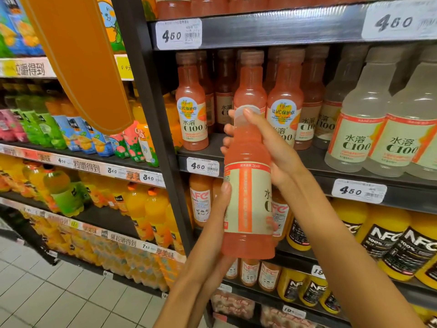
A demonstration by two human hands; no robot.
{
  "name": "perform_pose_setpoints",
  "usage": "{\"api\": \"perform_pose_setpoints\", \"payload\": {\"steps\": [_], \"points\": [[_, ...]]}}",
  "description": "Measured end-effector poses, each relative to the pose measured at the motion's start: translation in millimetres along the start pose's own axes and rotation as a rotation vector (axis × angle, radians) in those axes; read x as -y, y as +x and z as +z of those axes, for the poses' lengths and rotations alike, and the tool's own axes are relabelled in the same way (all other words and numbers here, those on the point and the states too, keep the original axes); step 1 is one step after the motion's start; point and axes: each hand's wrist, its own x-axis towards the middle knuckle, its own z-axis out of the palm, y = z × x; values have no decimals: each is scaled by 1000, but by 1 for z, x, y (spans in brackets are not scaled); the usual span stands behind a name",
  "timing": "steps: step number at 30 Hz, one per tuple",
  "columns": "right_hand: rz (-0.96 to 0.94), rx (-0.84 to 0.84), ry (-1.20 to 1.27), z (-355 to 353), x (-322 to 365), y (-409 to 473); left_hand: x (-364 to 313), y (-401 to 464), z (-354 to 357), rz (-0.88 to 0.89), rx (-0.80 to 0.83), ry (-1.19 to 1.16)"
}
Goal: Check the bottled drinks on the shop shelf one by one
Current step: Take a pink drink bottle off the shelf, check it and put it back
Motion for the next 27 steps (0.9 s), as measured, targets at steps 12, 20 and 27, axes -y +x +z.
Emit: {"api": "perform_pose_setpoints", "payload": {"steps": [12, 20, 27], "points": [[346, -197, -2, -14, -12, -5, -21, -10, 9, -223, 189, -570], [193, -216, 72, -8, -11, -2, -17, -3, 8, -202, 182, -523], [-176, -201, -279, 6, 19, -10, -10, -3, -7, 147, -137, 389]]}}
